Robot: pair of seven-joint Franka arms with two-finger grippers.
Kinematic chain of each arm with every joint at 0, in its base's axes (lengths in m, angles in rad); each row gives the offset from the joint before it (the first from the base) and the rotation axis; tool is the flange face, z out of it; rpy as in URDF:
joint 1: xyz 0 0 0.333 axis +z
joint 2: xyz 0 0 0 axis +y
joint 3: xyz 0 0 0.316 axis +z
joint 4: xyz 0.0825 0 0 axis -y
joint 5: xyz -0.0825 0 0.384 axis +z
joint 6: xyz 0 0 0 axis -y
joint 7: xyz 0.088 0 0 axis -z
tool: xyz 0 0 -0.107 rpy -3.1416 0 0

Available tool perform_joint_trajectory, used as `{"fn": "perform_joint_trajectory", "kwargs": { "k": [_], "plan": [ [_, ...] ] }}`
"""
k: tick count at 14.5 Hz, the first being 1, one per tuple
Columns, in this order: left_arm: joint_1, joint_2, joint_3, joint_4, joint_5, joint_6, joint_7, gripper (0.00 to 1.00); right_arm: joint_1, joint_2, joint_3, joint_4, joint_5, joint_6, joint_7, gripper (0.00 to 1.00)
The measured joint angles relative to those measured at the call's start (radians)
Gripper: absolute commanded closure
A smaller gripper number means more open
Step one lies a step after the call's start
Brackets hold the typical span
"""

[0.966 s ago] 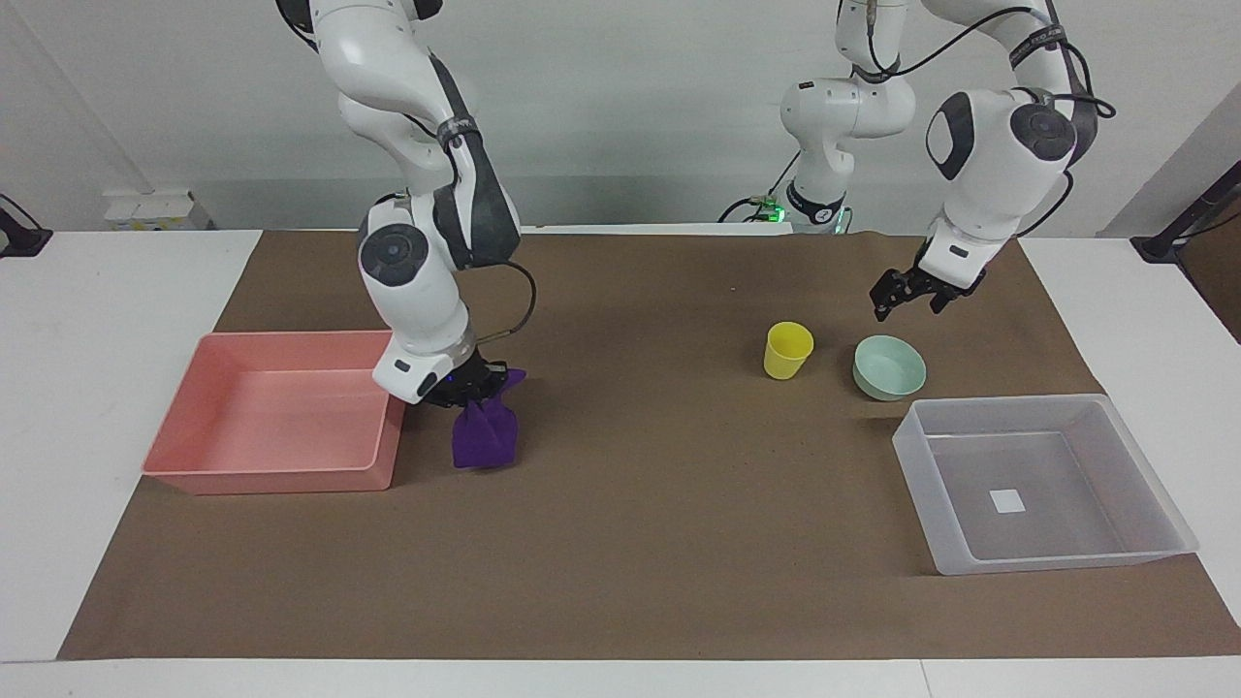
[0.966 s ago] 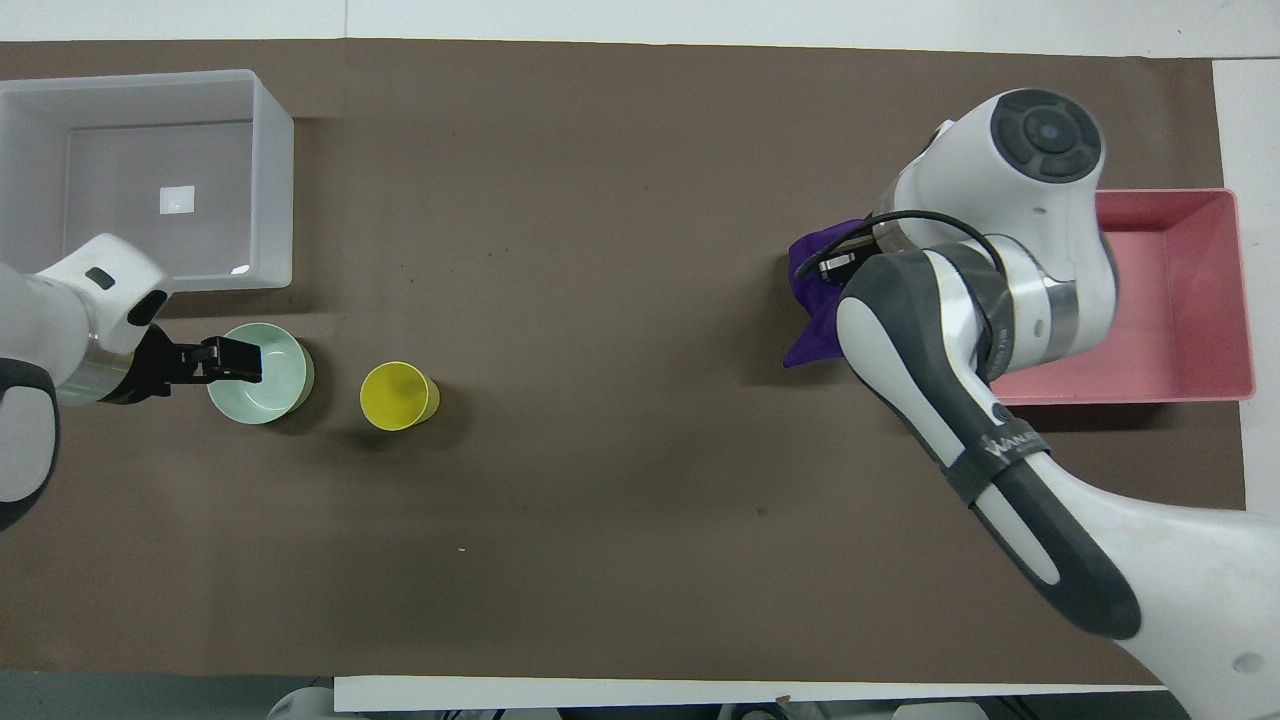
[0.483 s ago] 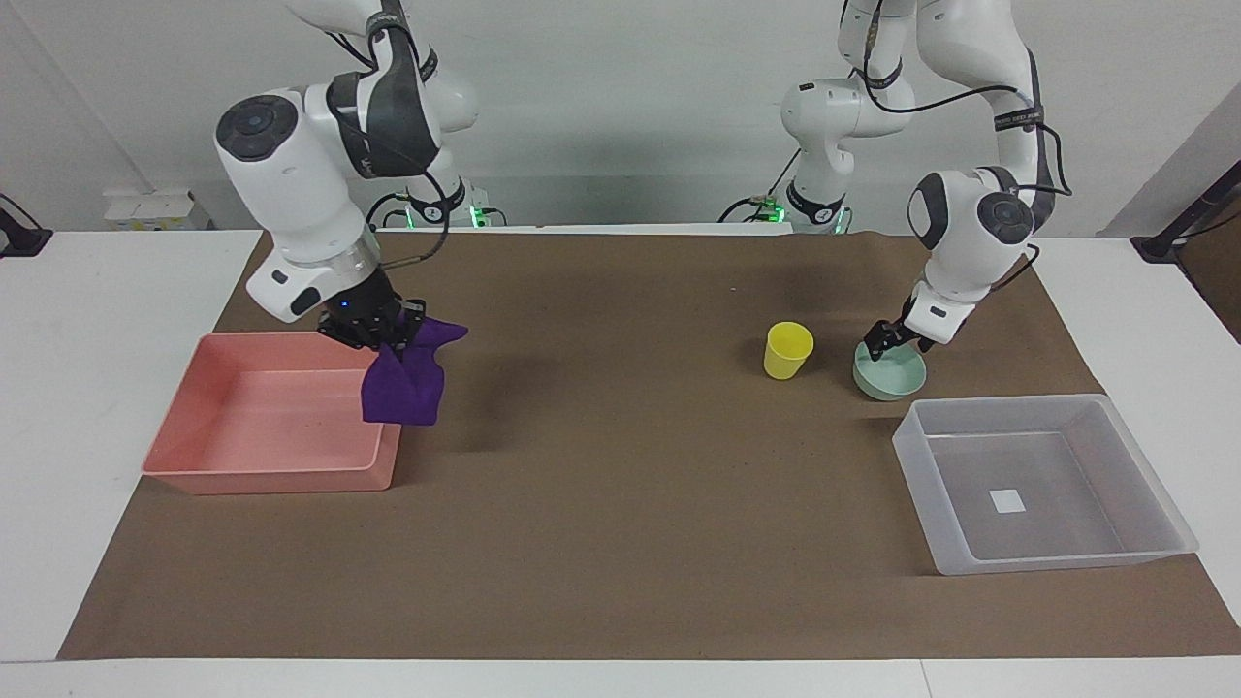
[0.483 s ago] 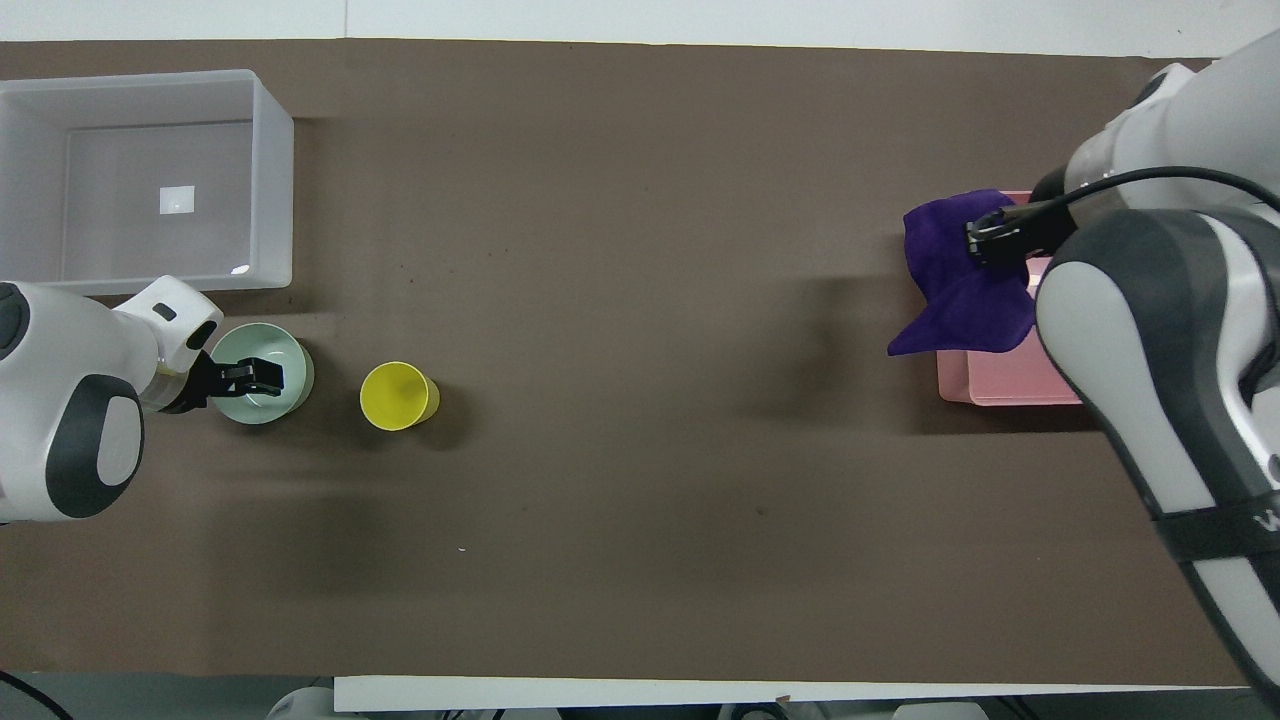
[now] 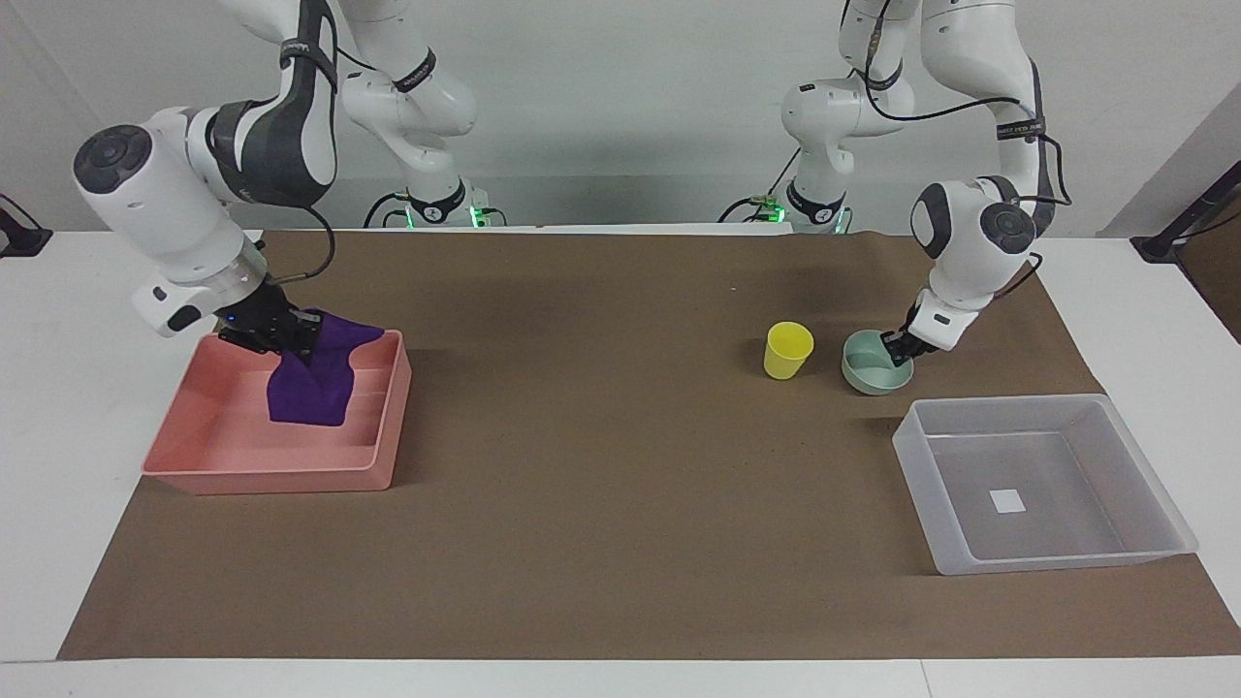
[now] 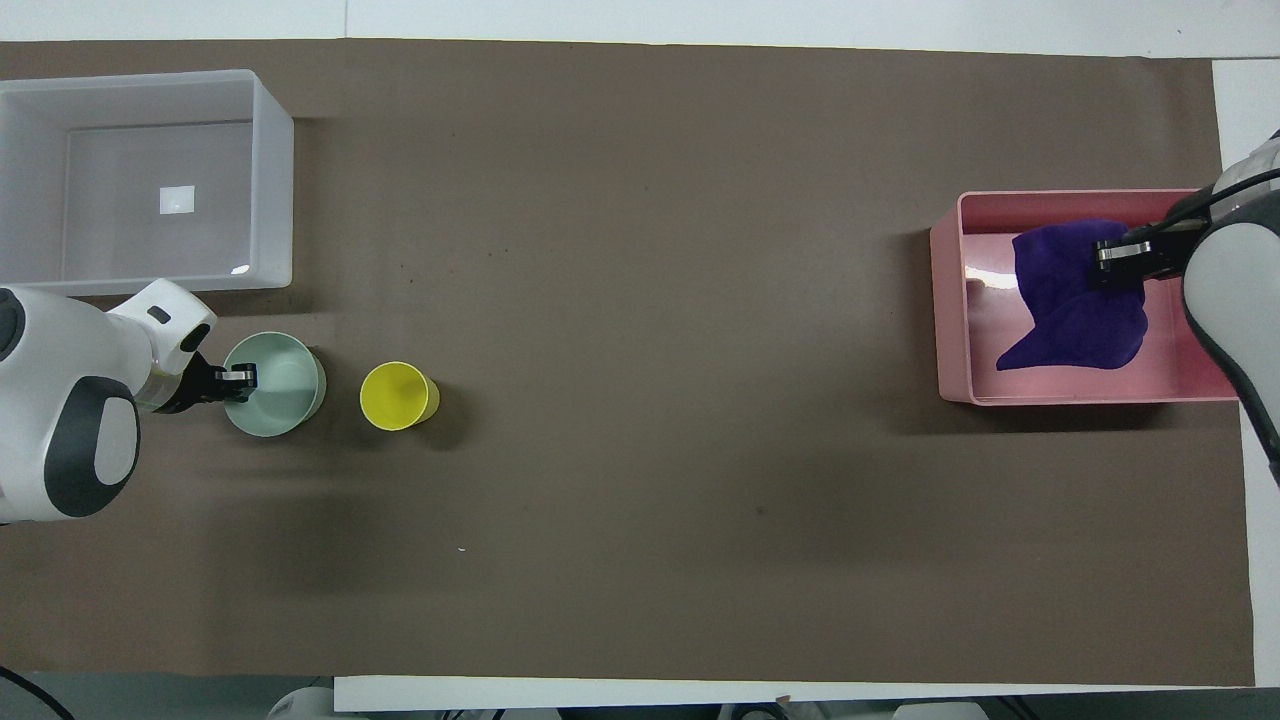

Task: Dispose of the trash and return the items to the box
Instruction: 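Lower the purple cloth into the pink tray while the left gripper grasps the bowl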

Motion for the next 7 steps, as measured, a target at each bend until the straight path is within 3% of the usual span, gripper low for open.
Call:
{"fn": "perform_joint_trajectory", "kwargs": {
  "k": [3, 5, 6, 7],
  "plan": [
    [0.001, -0.017, 0.001, 0.013, 0.0, -0.063, 0.001, 1.0, 0.0, 0.03, 0.003, -0.091, -0.001, 0.121, -0.005, 0.95],
    [0.0, -0.041, -0.001, 0.063, 0.0, -0.174, 0.003, 1.0, 0.0, 0.047, 0.003, -0.116, -0.002, 0.147, -0.006, 0.86],
    [0.0, -0.059, -0.002, 0.104, 0.001, -0.24, 0.005, 1.0, 0.0, 0.054, 0.003, -0.12, -0.003, 0.155, -0.006, 0.74],
    [0.001, -0.08, -0.001, 0.151, 0.001, -0.307, 0.005, 1.0, 0.0, 0.059, 0.003, -0.123, -0.003, 0.161, -0.007, 0.53]
  ]
}}
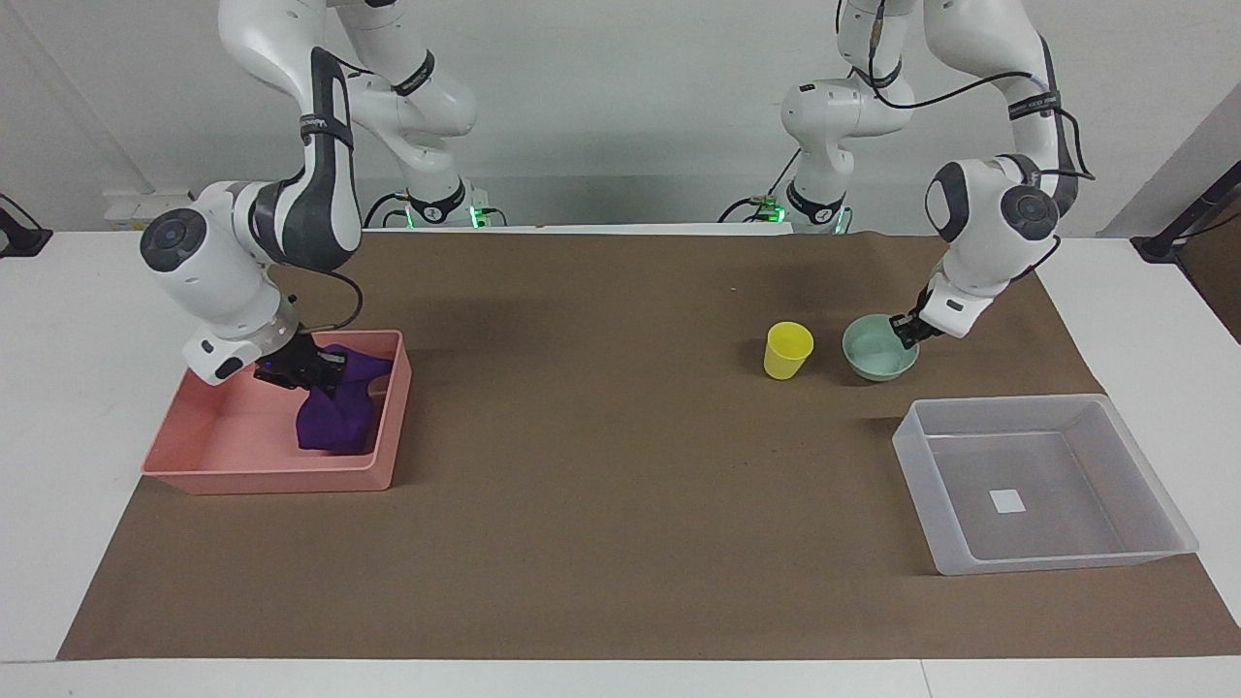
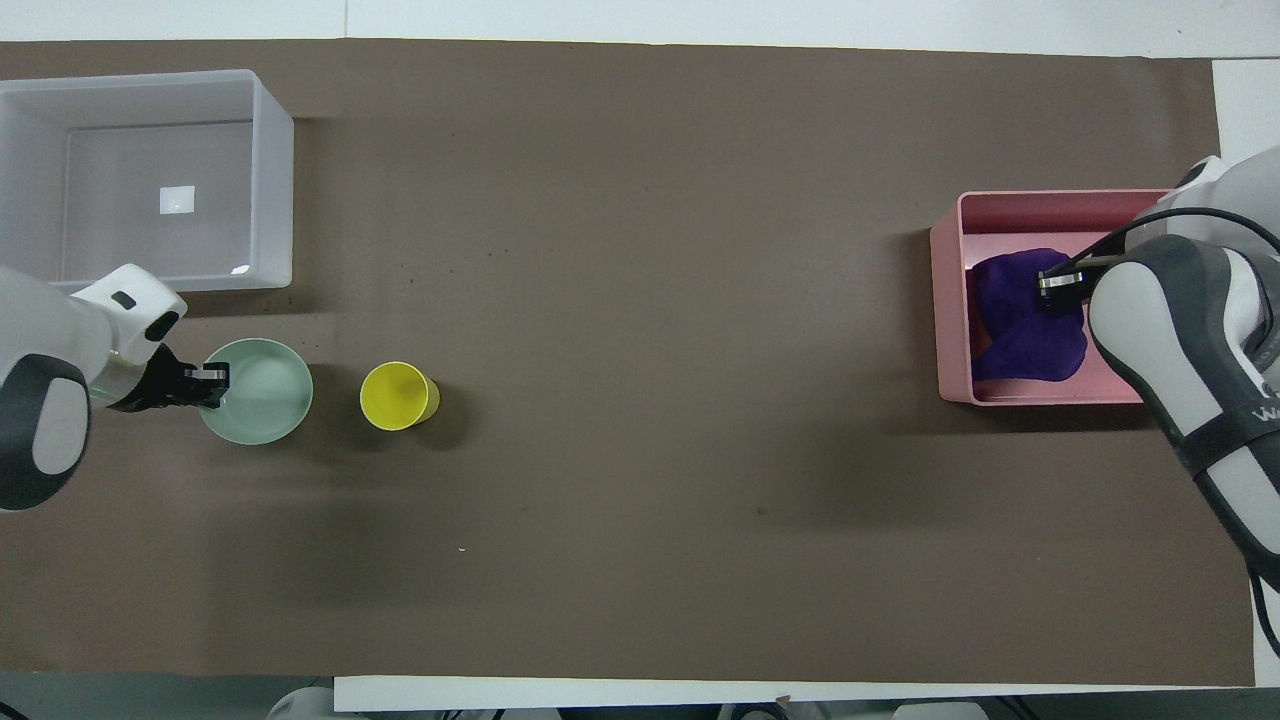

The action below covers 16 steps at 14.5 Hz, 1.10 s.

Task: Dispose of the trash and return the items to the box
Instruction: 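Lower the purple cloth into the pink tray while the left gripper grasps the bowl, then lift the green bowl with the left gripper and place it in the clear bin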

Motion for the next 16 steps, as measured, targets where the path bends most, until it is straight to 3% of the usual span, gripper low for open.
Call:
{"fn": "perform_joint_trajectory", "kwargs": {
  "k": [1, 3, 4, 7, 9, 13, 16],
  "plan": [
    [0.001, -0.019, 0.003, 0.056, 0.0, -0.068, 0.0, 1.0, 0.0, 0.001, 0.0, -0.002, 0.0, 0.001, 0.0, 0.29],
    [0.006, -0.031, 0.01, 0.194, -0.02, -0.158, -0.001, 1.0, 0.002, 0.001, 0.001, -0.001, -0.003, 0.001, -0.001, 0.06],
    [0.024, -0.016, 0.012, 0.261, -0.057, -0.163, -0.002, 1.0, 0.002, 0.001, 0.002, 0.0, -0.004, 0.001, -0.001, 0.01],
    [0.084, 0.113, 0.021, 0.376, -0.13, -0.049, -0.001, 1.0, 0.004, -0.014, 0.005, 0.016, -0.005, -0.015, -0.002, 0.01],
    [0.098, 0.241, 0.025, 0.417, -0.145, 0.08, -0.001, 1.0, 0.025, -0.043, 0.012, 0.039, -0.004, -0.067, -0.002, 0.01],
    [0.108, 0.49, 0.026, 0.621, -0.147, 0.172, -0.001, 1.0, 0.105, -0.102, 0.016, 0.084, -0.004, -0.188, 0.041, 0.01],
    [0.109, 0.581, 0.026, 0.628, -0.147, 0.243, -0.001, 0.99, 0.13, -0.13, 0.021, 0.132, -0.004, -0.278, 0.063, 0.01]
  ]
}}
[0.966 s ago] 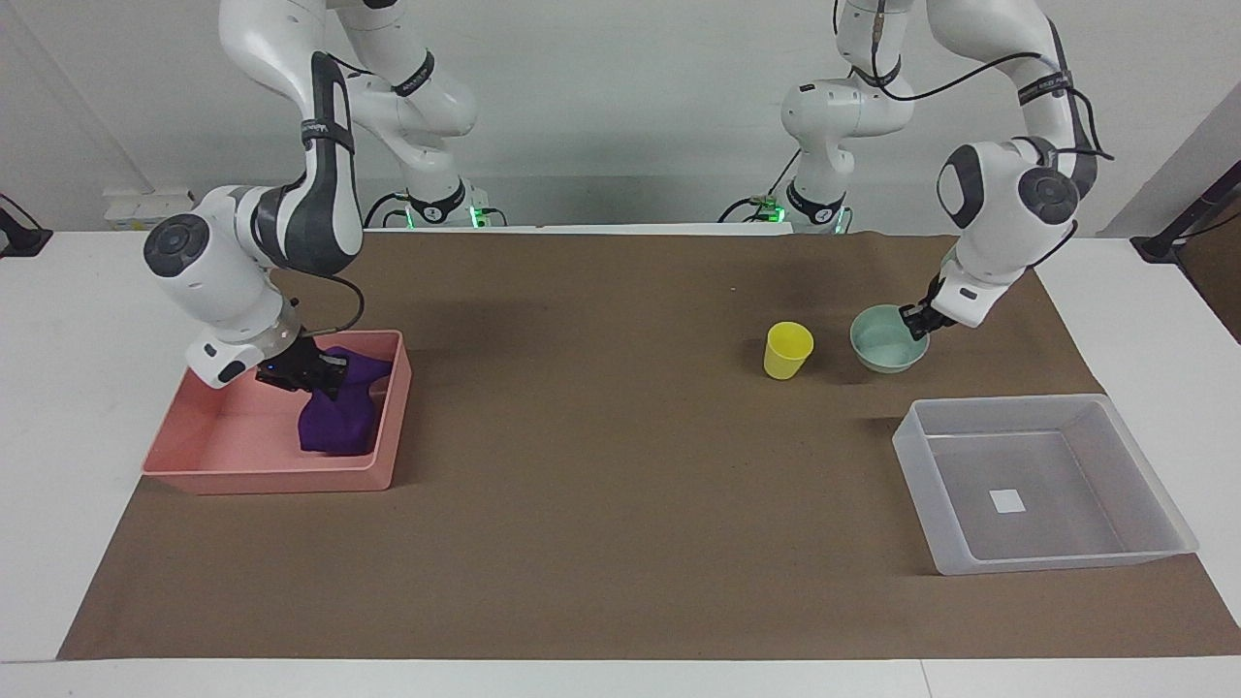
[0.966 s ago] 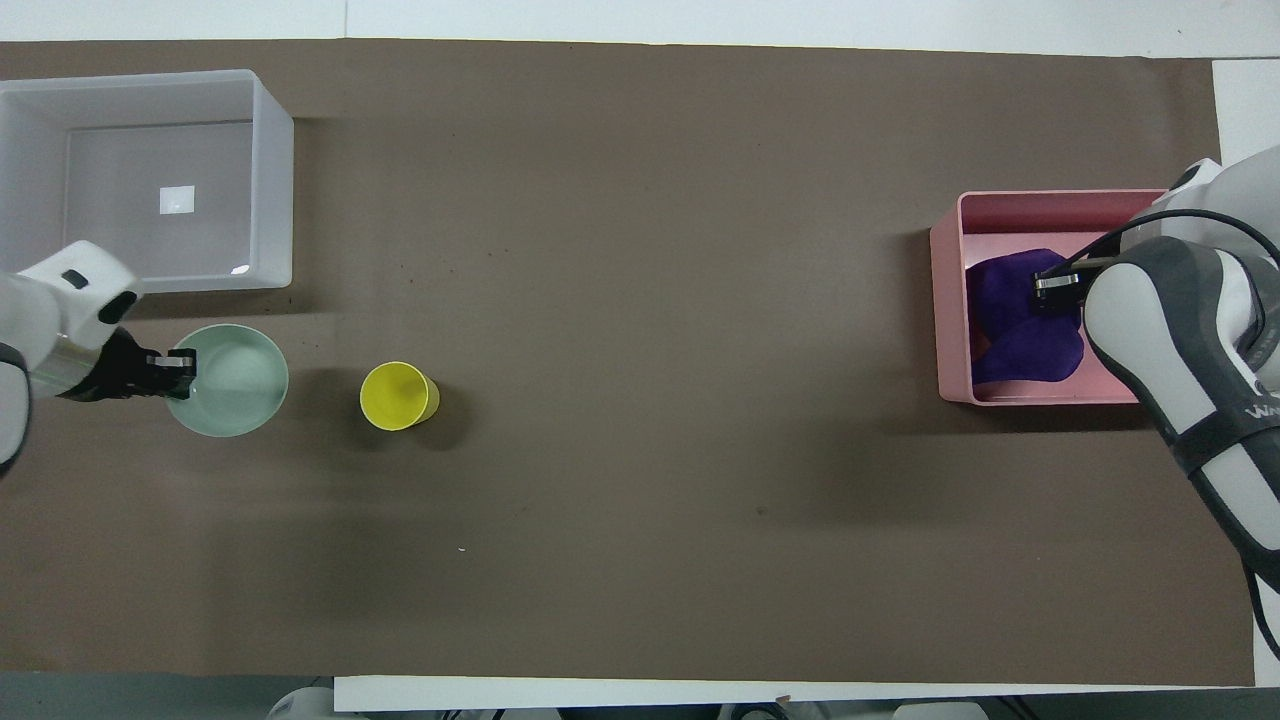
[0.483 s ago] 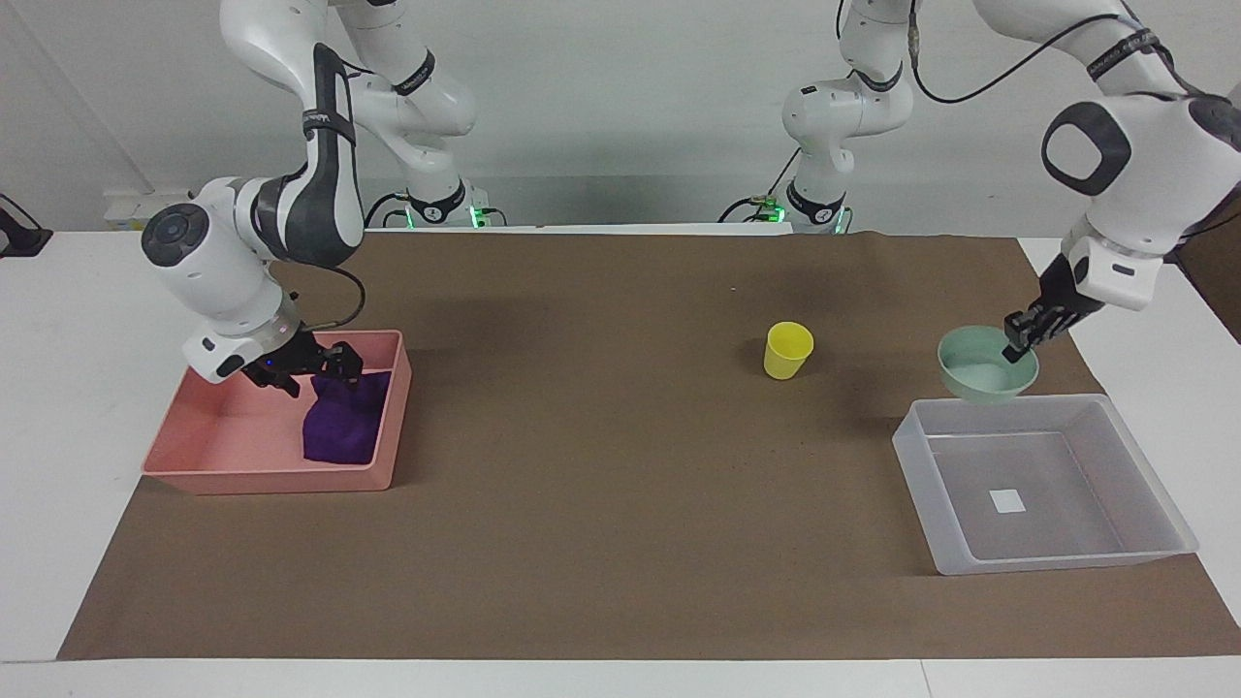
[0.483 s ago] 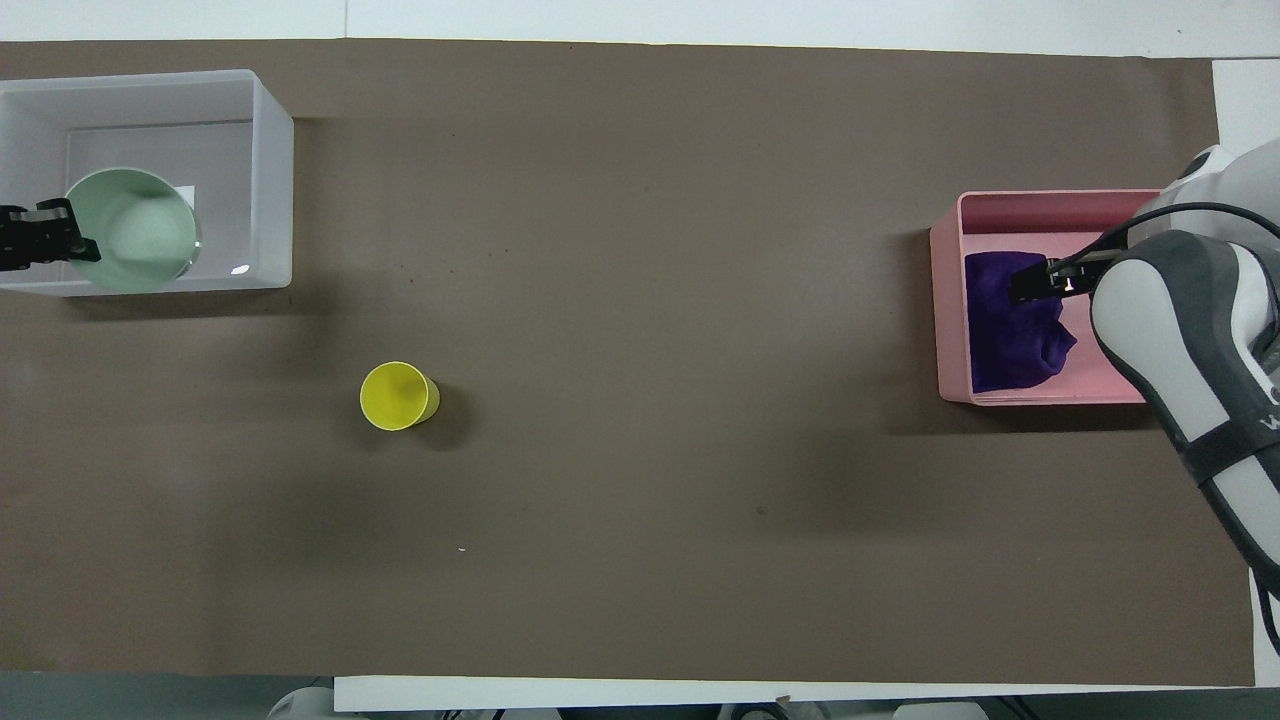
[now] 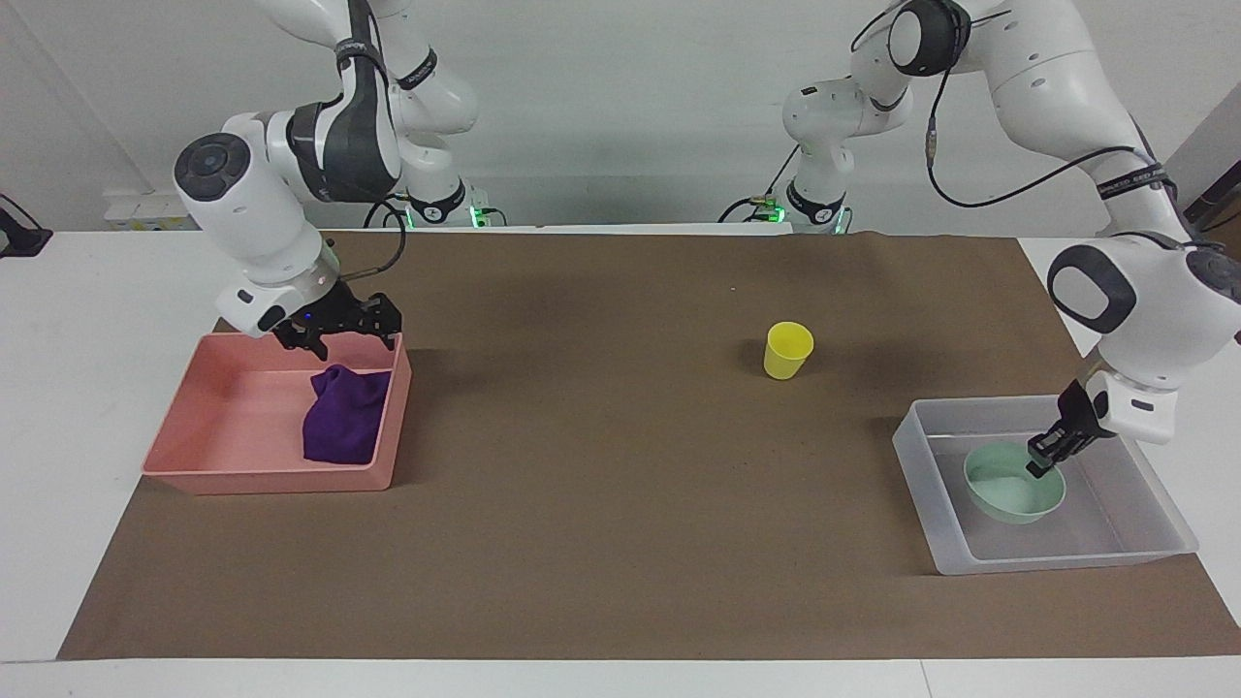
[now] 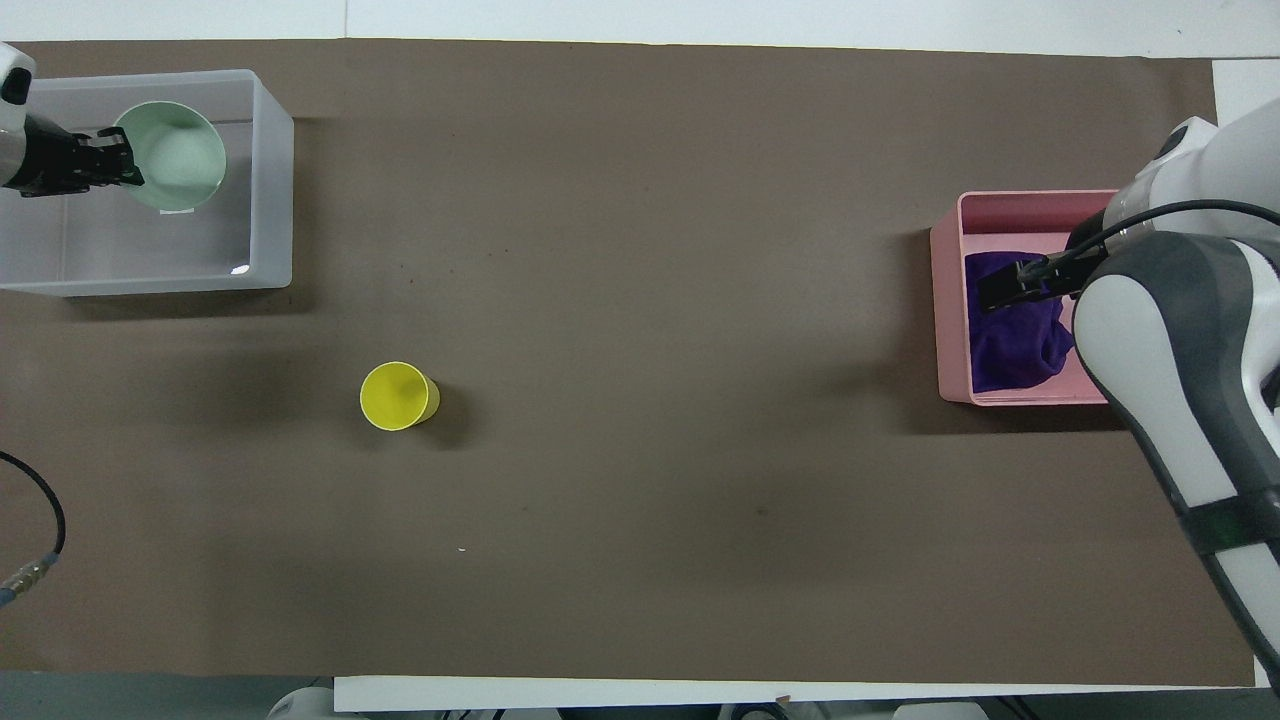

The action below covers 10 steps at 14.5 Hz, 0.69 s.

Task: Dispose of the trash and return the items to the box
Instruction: 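Lift the green bowl with the left gripper and place it in the clear bin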

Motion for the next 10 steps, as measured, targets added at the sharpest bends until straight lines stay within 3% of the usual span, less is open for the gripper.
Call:
{"fn": "perform_joint_trajectory", "kwargs": {
  "k": [1, 2, 3, 4, 5, 7, 10],
  "plan": [
    [0.001, 0.013, 0.0, -0.004, 0.0, 0.003, 0.0, 0.8, 0.001, -0.003, 0.004, 0.023, 0.0, -0.036, 0.009, 0.01],
    [0.003, 0.019, 0.0, -0.012, 0.0, 0.006, 0.0, 0.38, 0.002, -0.005, 0.009, 0.05, 0.0, -0.075, 0.016, 0.01],
    [0.005, 0.02, 0.0, -0.02, 0.0, 0.008, 0.0, 0.28, 0.002, -0.005, 0.013, 0.079, 0.0, -0.116, 0.018, 0.01],
    [0.007, 0.019, 0.0, -0.023, 0.0, 0.008, 0.0, 0.22, 0.002, -0.006, 0.015, 0.11, 0.0, -0.16, 0.018, 0.01],
    [0.007, 0.019, 0.0, -0.023, 0.0, 0.008, -0.001, 0.1, 0.002, -0.006, 0.016, 0.14, 0.0, -0.205, 0.018, 0.01],
    [0.007, 0.01, -0.001, -0.02, 0.0, 0.005, -0.001, 0.02, 0.001, -0.011, 0.016, 0.196, 0.0, -0.283, 0.018, 0.01],
    [0.001, -0.073, -0.007, -0.01, 0.0, -0.085, -0.003, 0.0, -0.003, -0.042, 0.014, 0.228, -0.001, -0.352, 0.018, 0.01]
  ]
}}
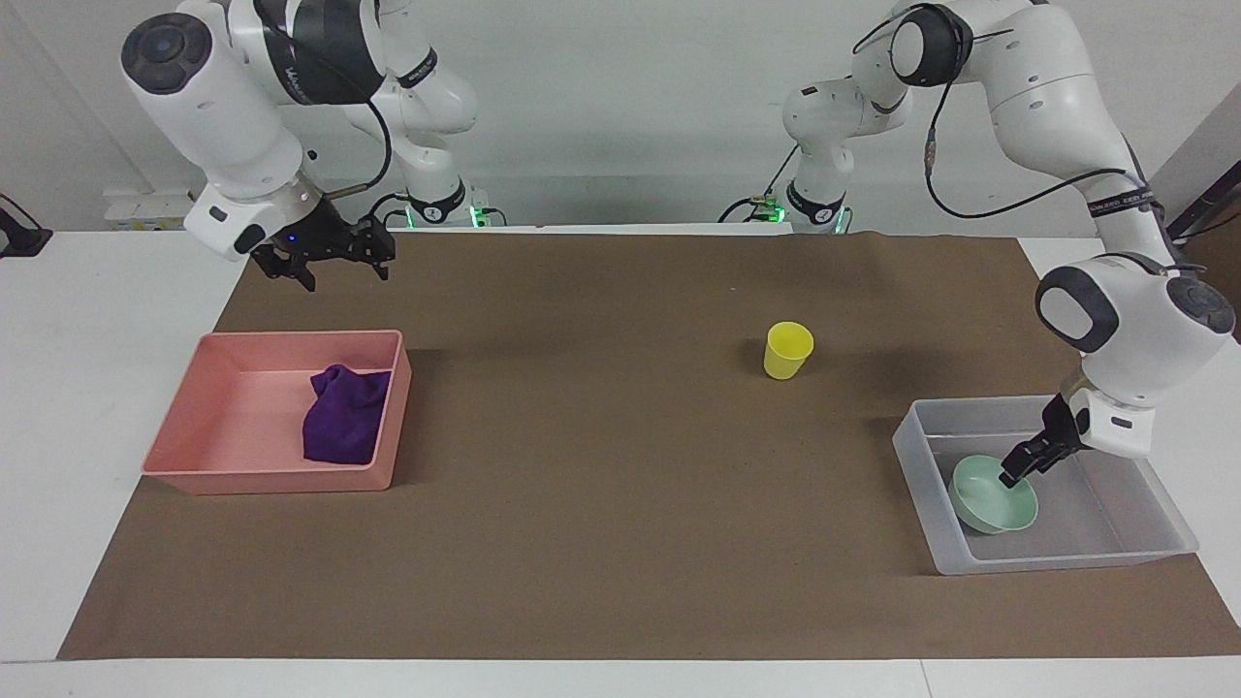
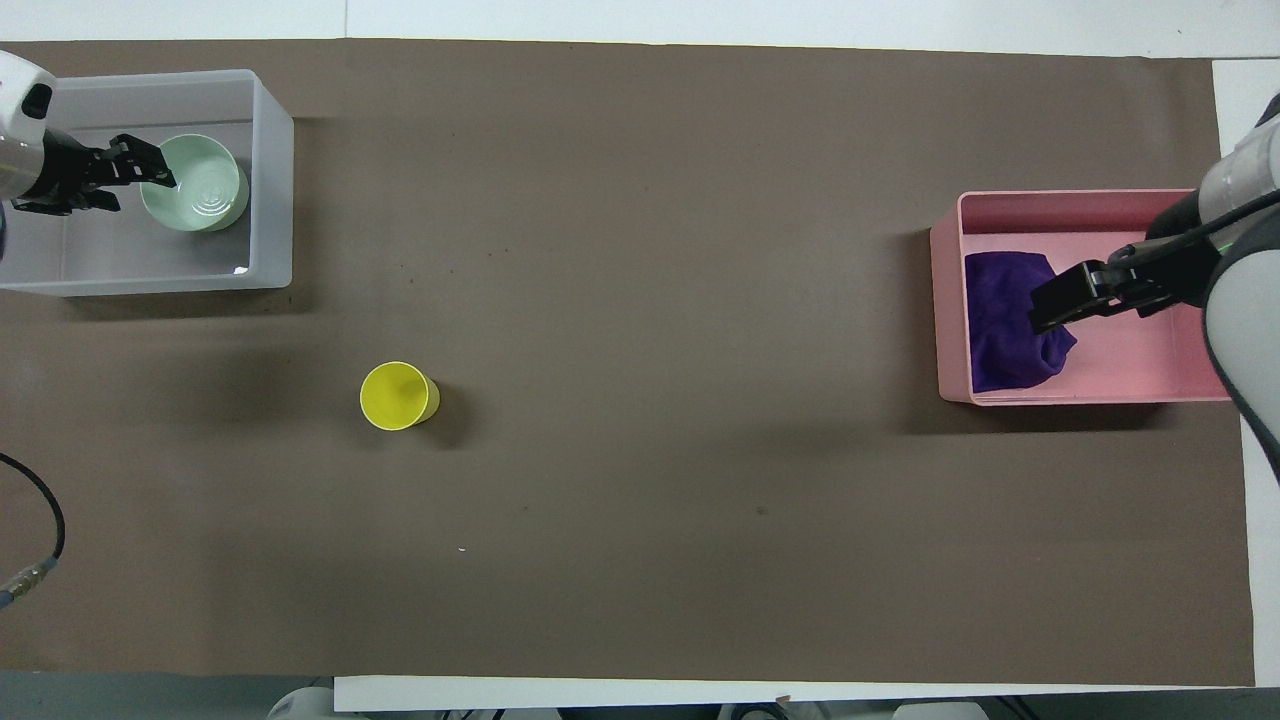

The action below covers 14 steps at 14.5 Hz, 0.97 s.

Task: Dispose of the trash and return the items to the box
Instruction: 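Lift the green bowl with the left gripper and place it in the clear bin, then move the left gripper from the bin to the yellow cup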

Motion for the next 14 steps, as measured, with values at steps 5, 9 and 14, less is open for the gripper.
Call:
{"fn": "perform_joint_trajectory", "kwargs": {
  "k": [5, 9, 14],
  "plan": [
    [-0.02, -0.273, -0.006, 0.007, 0.0, -0.329, -0.03, 0.0, -0.013, -0.041, -0.004, -0.011, 0.0, -0.034, -0.001, 0.0],
    [-0.037, -0.442, -0.021, -0.014, 0.0, -0.541, -0.03, 0.0, -0.013, -0.044, -0.004, -0.037, 0.0, -0.031, -0.001, 0.01],
    [-0.252, -0.545, -0.042, -0.359, 0.006, -0.288, -0.189, 0.0, -0.013, -0.047, -0.004, -0.039, 0.0, -0.029, -0.001, 0.01]
  ]
}}
